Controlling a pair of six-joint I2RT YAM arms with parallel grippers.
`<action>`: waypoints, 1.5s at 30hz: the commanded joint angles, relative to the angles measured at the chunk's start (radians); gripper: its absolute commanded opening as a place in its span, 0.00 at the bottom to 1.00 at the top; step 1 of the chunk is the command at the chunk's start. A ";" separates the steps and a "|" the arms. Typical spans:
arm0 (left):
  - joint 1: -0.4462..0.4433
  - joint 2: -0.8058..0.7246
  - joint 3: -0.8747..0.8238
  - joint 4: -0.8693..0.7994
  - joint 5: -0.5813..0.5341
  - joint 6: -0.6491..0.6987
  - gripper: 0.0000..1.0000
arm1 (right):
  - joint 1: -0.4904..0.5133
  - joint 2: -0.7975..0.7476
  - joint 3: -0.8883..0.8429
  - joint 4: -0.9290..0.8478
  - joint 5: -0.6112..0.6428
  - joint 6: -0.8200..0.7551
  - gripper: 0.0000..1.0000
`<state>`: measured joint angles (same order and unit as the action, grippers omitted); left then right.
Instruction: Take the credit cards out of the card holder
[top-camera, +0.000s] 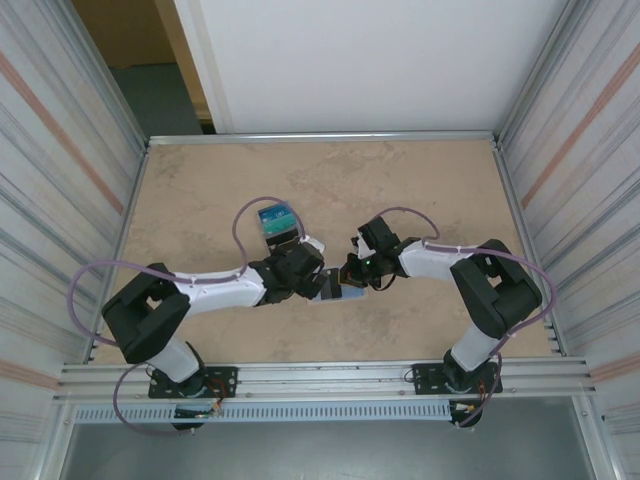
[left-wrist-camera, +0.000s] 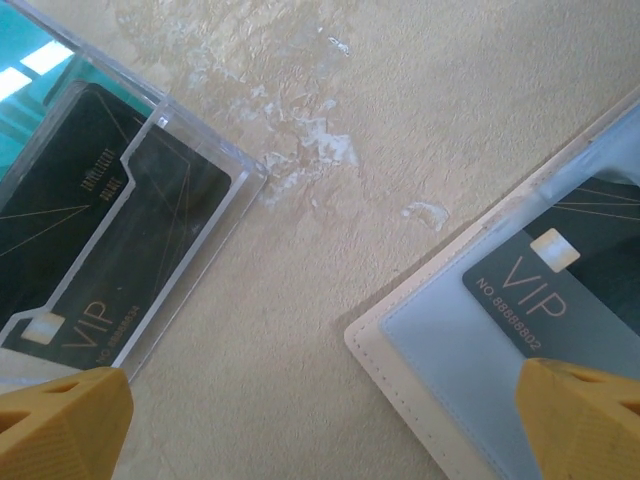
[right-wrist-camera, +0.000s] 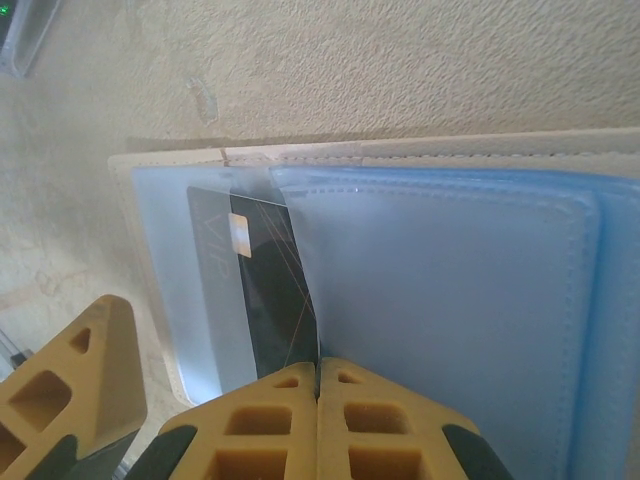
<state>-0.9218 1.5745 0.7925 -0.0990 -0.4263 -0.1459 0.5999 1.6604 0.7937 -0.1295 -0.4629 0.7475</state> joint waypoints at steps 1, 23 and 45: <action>-0.003 0.034 0.036 0.019 -0.008 0.033 0.99 | -0.012 -0.024 0.022 -0.039 0.030 -0.023 0.00; -0.038 0.157 0.091 -0.030 -0.066 0.068 0.99 | -0.058 -0.077 -0.023 -0.054 0.042 -0.035 0.00; -0.040 0.171 0.094 -0.030 -0.040 0.057 0.99 | -0.097 -0.079 -0.133 0.251 -0.174 0.081 0.09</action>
<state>-0.9562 1.7168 0.8829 -0.1001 -0.4717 -0.0898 0.5079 1.5959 0.6704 0.0601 -0.5819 0.7979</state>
